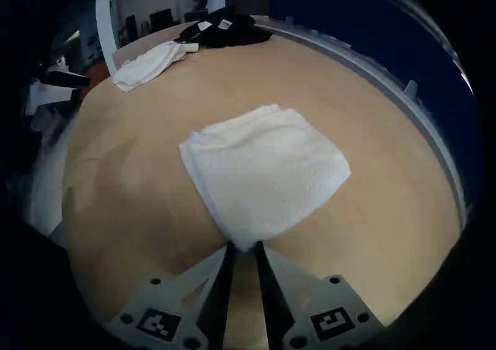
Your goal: Fold towel
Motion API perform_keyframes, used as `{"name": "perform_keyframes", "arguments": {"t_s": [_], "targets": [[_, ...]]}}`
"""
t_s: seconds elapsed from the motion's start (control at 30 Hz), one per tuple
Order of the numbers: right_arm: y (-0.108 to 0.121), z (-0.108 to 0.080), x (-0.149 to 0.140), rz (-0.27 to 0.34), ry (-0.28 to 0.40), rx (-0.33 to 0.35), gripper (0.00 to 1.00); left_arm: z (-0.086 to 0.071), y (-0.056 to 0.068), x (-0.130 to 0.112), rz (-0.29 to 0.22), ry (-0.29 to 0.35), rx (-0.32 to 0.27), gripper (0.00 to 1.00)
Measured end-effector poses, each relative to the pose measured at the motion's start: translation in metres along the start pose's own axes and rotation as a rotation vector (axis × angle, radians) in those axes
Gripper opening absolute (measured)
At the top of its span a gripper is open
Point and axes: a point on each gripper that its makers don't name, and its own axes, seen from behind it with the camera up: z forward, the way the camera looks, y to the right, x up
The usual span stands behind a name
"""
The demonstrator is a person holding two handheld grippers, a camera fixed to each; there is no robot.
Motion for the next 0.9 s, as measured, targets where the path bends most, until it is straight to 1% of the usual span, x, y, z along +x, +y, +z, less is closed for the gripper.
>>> {"name": "perform_keyframes", "arguments": {"t_s": [0.17, 0.23, 0.37, 0.53, 0.7, 0.9], "targets": [[-0.002, 0.002, 0.001, 0.012, 0.005, 0.0, 0.08, 0.001, 0.0, -0.002, 0.003, -0.001, 0.0, 0.87], [-0.001, 0.002, 0.002, 0.014, 0.007, -0.002, 0.03, 0.001, 0.0, -0.002, 0.003, -0.002, -0.001, 0.87], [0.002, 0.0, 0.008, 0.009, 0.018, -0.01, 0.02, 0.0, 0.001, -0.001, 0.003, -0.001, -0.002, 0.87], [0.01, -0.01, 0.026, -0.012, 0.053, -0.029, 0.02, 0.001, 0.001, 0.002, 0.003, 0.005, -0.004, 0.87], [0.021, -0.028, 0.057, -0.032, 0.109, -0.053, 0.02, 0.001, 0.002, 0.008, 0.002, 0.016, -0.007, 0.87], [0.034, -0.057, 0.104, -0.064, 0.192, -0.096, 0.02, -0.001, 0.005, 0.017, 0.0, 0.036, -0.015, 0.87]]}}
